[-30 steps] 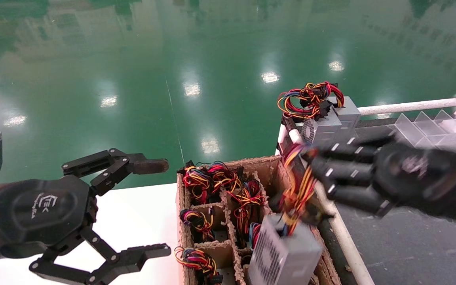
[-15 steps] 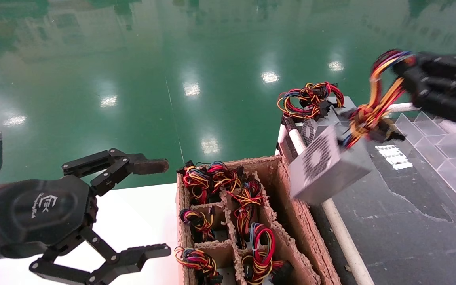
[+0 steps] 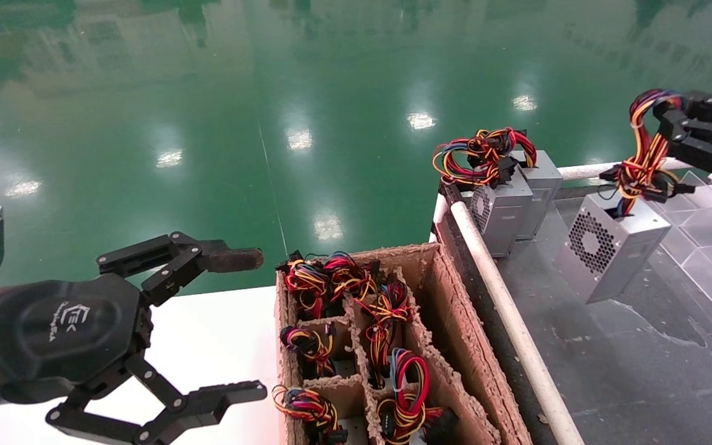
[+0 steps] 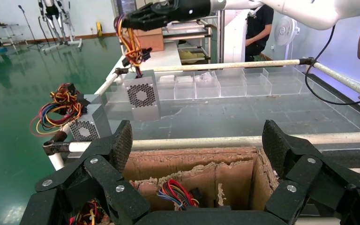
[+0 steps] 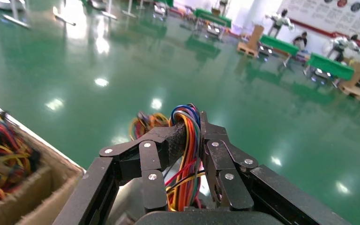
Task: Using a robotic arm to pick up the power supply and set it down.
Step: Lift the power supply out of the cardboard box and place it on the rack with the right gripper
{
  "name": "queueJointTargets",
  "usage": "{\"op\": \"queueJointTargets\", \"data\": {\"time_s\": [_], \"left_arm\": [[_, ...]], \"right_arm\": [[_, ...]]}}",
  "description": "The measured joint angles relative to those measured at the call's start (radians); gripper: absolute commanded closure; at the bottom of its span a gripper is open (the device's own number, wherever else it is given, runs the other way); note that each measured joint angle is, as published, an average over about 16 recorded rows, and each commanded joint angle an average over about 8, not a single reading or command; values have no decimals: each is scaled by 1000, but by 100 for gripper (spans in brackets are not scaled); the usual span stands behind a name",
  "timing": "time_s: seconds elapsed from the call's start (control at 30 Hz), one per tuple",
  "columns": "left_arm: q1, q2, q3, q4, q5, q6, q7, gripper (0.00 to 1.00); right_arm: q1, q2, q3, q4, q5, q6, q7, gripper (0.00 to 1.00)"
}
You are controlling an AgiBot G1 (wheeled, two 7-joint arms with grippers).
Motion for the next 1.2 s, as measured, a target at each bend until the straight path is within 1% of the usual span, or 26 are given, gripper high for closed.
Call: {"op": "queueJointTargets", "data": {"time_s": [0.37, 0.67, 0.9, 1.2], "left_arm": [[0, 0, 0, 0, 0, 0, 0, 0], [0, 0, 0, 0, 0, 0, 0, 0], [0, 0, 0, 0, 0, 0, 0, 0], [0, 0, 0, 0, 0, 0, 0, 0]], "right_arm": [[193, -102, -86, -240, -143, -16, -70, 100], [337, -184, -137, -420, -224, -29, -111, 100], [414, -217, -158, -542, -257, -45, -144, 100], [476, -221, -169, -659, -276, -64, -195, 100]]}}
